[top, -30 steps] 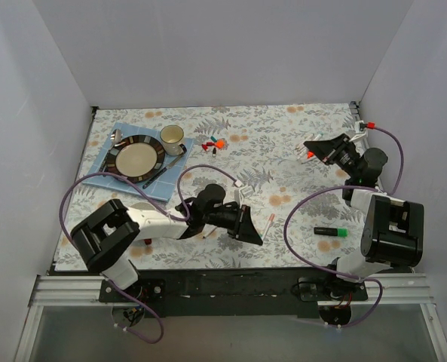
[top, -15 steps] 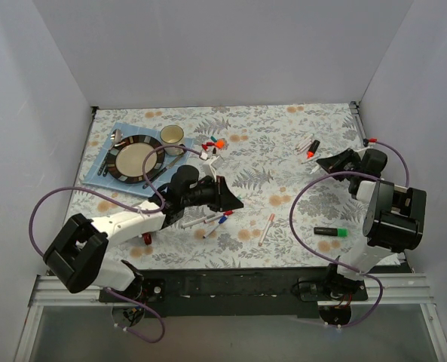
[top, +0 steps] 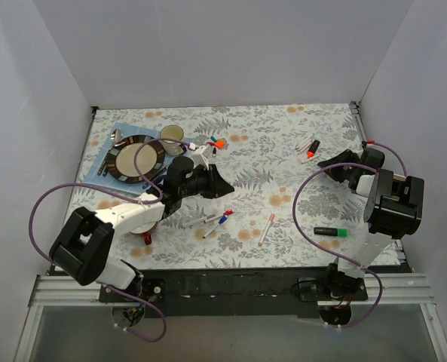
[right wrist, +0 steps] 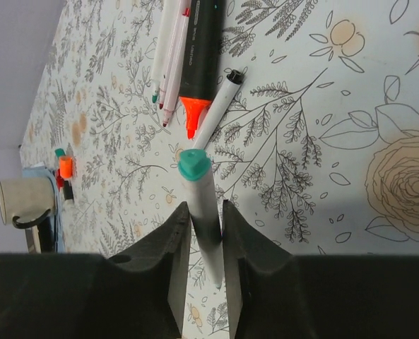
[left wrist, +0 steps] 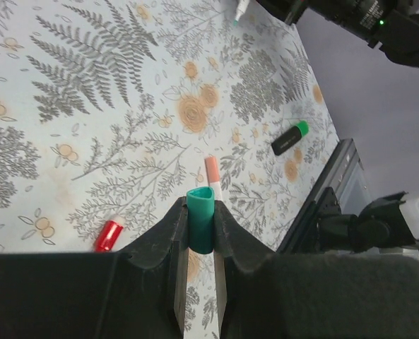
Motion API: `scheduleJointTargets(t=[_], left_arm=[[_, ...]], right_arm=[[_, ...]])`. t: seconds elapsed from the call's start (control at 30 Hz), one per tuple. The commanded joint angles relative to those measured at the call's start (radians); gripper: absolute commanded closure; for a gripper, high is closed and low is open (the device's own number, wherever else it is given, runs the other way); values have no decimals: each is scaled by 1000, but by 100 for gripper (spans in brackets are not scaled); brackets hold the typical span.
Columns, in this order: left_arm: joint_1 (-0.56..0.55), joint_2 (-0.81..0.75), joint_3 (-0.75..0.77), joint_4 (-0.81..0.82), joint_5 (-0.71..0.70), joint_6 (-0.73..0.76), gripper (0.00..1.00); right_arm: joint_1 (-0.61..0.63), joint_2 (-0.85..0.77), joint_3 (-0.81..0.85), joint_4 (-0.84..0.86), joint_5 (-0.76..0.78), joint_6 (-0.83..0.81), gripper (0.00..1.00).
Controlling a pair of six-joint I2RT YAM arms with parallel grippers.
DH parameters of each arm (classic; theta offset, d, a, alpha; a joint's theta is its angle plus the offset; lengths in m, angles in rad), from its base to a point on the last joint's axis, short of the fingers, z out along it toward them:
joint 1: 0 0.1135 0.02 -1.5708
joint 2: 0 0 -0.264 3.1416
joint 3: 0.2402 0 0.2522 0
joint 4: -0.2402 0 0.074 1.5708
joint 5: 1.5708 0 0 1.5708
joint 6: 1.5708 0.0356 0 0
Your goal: Open the pen caps
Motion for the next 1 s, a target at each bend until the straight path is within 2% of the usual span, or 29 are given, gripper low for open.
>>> scheduleJointTargets(t=[0.0,0.27,0.4,0.5,0.53,0.63,0.97], left_arm=[[39,65,77,-13,-34,29,100],[69,248,276,-145,-142,114,100],[74,344,405,-248,-268,184,99],[83,429,509,-340,-372,242,99],[88,448,535,-354,-394,255,98],[100,539,633,-404,-484,295,98],[126,781,960,-553,-690,402,92]], right_arm=[[-14,20,40,32,-25,-3,64],[-56,2,15,82,-96,40,59],[-64,-19,-6,134,-157,57,58],[-64,-24,1,165,-303,35,58],[-64,-21,1,212,-381,38,59],[-64,-35,-34,347,-441,99,59],[-64,-50,-89,507,-512,205,59]])
